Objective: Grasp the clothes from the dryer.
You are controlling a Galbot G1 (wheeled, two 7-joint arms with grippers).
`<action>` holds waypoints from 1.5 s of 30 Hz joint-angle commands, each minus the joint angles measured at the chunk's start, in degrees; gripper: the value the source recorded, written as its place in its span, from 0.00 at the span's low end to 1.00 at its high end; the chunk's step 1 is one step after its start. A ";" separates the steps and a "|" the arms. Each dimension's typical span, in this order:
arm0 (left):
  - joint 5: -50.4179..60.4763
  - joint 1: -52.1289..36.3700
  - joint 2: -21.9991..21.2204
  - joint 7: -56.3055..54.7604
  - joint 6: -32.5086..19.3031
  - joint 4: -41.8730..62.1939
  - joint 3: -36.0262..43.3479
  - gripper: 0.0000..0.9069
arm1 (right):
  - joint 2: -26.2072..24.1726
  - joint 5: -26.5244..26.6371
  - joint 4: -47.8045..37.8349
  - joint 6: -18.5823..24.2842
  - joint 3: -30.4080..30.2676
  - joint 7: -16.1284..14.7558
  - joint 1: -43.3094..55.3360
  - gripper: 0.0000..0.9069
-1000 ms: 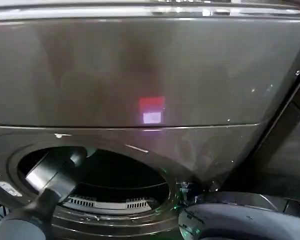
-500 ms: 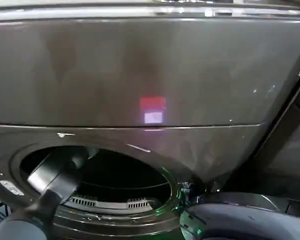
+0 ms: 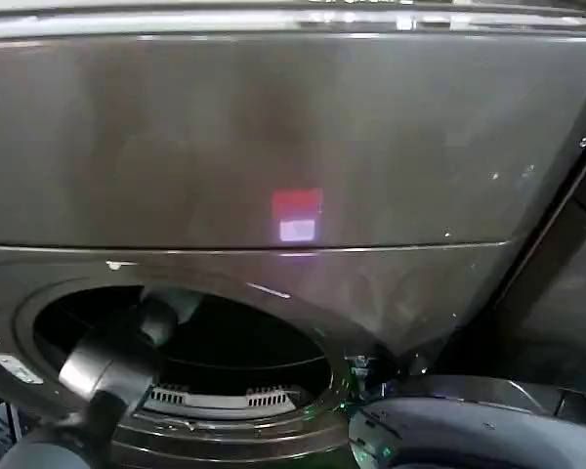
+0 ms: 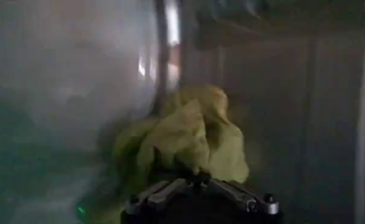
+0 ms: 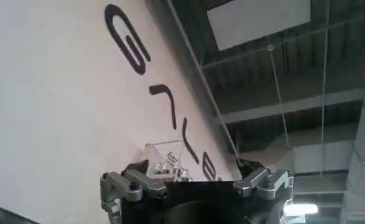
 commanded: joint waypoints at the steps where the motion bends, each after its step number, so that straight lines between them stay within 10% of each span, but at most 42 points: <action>1: -3.20 1.32 -2.16 -19.39 -2.87 -3.03 -3.34 0.00 | -0.14 -1.97 -0.95 -0.40 -0.08 -0.12 0.09 1.00; 15: -0.20 2.98 -5.12 -37.93 -6.01 -6.61 -7.18 0.00 | -0.17 -2.18 -1.01 0.14 -0.18 0.15 0.53 1.00; 45: 2.80 5.30 -6.26 -38.56 -7.89 -7.95 -8.13 0.00 | 0.04 -1.14 -1.23 0.25 1.14 -0.70 -0.04 1.00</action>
